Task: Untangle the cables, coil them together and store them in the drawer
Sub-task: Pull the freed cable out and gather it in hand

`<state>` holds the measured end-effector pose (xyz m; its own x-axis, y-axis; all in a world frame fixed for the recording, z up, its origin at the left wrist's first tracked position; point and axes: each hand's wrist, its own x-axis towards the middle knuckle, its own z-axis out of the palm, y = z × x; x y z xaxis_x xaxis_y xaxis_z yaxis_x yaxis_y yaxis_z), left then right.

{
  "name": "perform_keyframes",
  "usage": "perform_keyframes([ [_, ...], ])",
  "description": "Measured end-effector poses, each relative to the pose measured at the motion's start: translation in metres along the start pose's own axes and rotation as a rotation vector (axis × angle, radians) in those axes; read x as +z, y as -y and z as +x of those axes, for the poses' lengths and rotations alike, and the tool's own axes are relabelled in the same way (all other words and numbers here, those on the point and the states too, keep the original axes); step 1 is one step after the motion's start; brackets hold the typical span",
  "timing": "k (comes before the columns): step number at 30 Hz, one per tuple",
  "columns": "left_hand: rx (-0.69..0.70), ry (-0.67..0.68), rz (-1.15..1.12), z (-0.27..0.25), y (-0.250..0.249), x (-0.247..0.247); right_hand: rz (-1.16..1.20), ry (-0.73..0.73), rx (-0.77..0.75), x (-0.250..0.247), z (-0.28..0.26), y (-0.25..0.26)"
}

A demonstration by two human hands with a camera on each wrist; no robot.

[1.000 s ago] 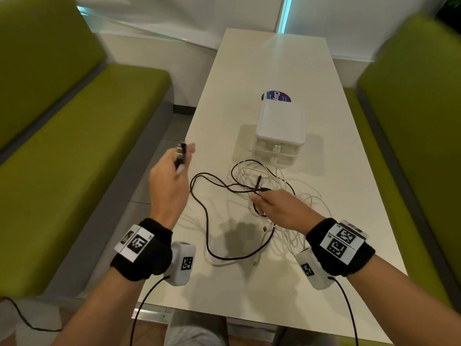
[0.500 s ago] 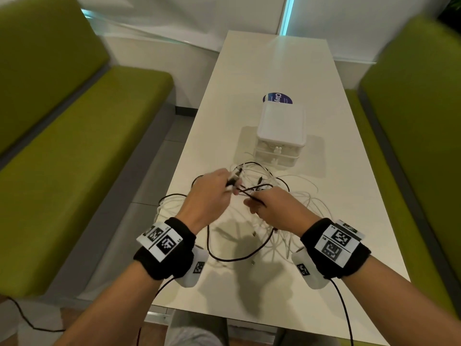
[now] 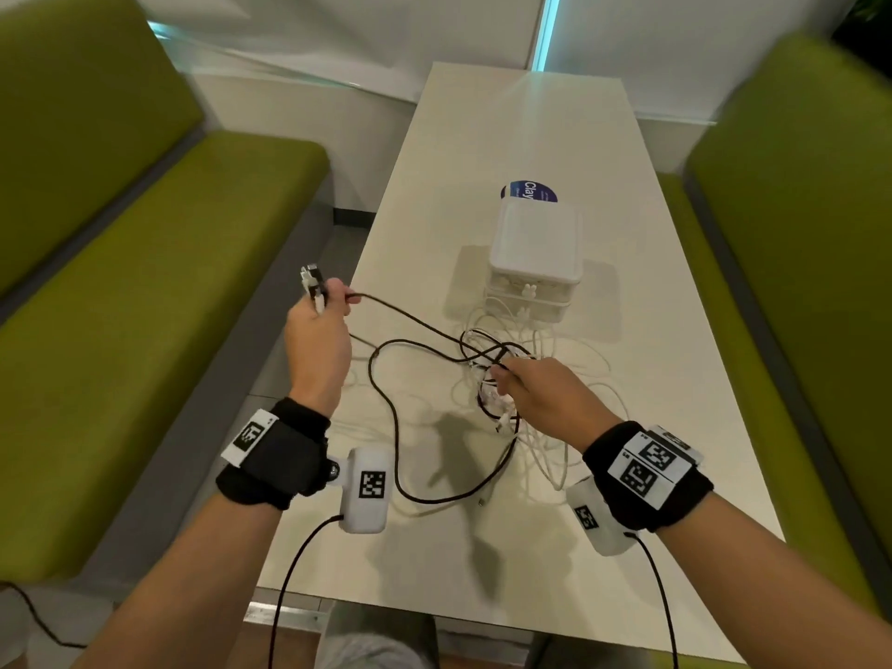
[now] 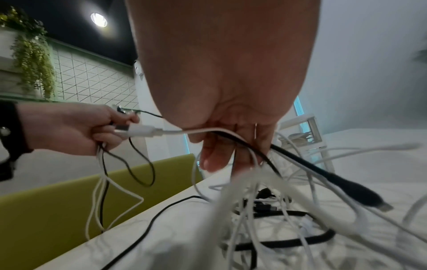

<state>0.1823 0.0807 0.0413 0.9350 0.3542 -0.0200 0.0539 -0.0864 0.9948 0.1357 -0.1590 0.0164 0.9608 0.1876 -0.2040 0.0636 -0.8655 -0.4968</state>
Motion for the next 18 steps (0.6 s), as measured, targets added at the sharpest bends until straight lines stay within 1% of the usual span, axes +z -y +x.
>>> perform_keyframes([
  [2, 0.102, -0.002, 0.297, 0.001, 0.006, -0.003, -0.004, 0.013, 0.025, -0.001, -0.002, 0.002],
  [3, 0.156, -0.012, 0.391, -0.001, 0.008, -0.004, -0.008, 0.020, 0.035, -0.001, -0.002, 0.002],
  [4, 0.209, -0.025, 0.432, -0.003, 0.007, -0.004, -0.011, 0.025, 0.042, -0.001, -0.003, 0.002],
  [7, 0.339, -0.044, 0.387, -0.015, -0.002, 0.000, -0.021, 0.042, 0.055, 0.000, -0.003, 0.002],
  [9, 0.395, 0.007, 0.345, -0.023, -0.007, 0.006, -0.042, 0.045, 0.063, 0.001, -0.002, 0.002],
  [11, 0.480, 0.136, 0.385, -0.033, -0.010, 0.015, -0.051, 0.042, 0.063, 0.003, 0.000, 0.004],
  [12, 0.514, 0.229, 0.421, -0.037, -0.008, 0.020, -0.054, 0.039, 0.056, 0.003, 0.000, 0.005],
  [14, 0.537, 0.429, 0.516, -0.045, 0.001, 0.029, -0.063, 0.033, 0.026, 0.004, 0.000, 0.010],
  [16, 0.604, 0.582, 0.704, -0.049, 0.015, 0.036, -0.064, 0.030, -0.007, 0.002, -0.001, 0.014],
  [17, 0.633, 0.629, 0.814, -0.050, 0.021, 0.039, -0.067, 0.035, -0.023, 0.001, -0.003, 0.016],
  [18, 0.632, 0.655, 0.894, -0.051, 0.023, 0.039, -0.075, 0.043, -0.039, 0.001, -0.004, 0.017],
])
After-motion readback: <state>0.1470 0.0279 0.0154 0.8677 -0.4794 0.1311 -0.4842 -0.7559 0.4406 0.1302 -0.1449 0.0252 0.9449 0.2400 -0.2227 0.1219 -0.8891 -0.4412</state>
